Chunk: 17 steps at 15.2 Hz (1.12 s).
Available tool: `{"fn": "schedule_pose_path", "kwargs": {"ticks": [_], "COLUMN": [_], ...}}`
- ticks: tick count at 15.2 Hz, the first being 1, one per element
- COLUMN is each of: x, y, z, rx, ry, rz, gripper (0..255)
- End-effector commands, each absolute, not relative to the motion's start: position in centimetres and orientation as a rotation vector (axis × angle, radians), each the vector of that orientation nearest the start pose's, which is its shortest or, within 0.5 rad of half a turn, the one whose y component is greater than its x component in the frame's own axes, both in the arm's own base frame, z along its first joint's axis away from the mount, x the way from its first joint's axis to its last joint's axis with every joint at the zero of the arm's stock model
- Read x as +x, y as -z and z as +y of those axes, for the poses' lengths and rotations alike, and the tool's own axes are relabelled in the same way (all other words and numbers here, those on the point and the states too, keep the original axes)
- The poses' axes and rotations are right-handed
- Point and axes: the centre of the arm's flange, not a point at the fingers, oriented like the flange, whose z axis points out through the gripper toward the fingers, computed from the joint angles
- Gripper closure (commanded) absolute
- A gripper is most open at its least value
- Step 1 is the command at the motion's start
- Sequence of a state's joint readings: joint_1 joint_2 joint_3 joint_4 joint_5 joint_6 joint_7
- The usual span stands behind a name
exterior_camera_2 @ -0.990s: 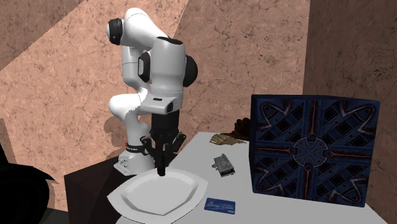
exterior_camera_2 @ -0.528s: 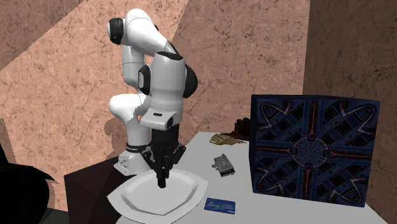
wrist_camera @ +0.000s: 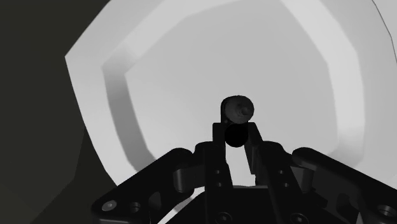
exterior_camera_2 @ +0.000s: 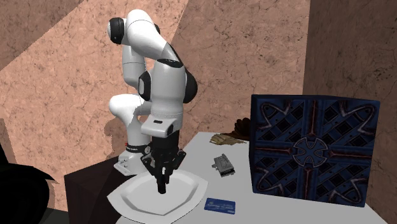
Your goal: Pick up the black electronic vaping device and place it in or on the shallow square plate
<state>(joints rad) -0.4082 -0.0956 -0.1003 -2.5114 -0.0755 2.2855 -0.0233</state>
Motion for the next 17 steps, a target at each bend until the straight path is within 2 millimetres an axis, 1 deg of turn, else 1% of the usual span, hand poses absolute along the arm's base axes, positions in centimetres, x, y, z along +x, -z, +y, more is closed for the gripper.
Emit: {"fn": "schedule_pose_path", "kwargs": {"ticks": [1,2,3,8,11,12,17], "x": [38.5,38.5,38.5,38.5,39.1,39.2,39.2], "y": [-30.5,-30.5,-30.5,-30.5,-34.4,-35.5,-35.5], "z": [-21.6,-21.6,-21.6,-21.6,-21.7,-21.7,-21.7], "rx": [-3.070,-3.070,-3.070,-3.070,-3.070,-3.070,-3.070], "ry": [-0.216,-0.216,-0.216,-0.216,-0.216,-0.216,-0.216], "rz": [0.672,0.672,0.672,0.672,0.672,0.672,0.672], "gripper": [255,255,0,0,0,0,0]}}
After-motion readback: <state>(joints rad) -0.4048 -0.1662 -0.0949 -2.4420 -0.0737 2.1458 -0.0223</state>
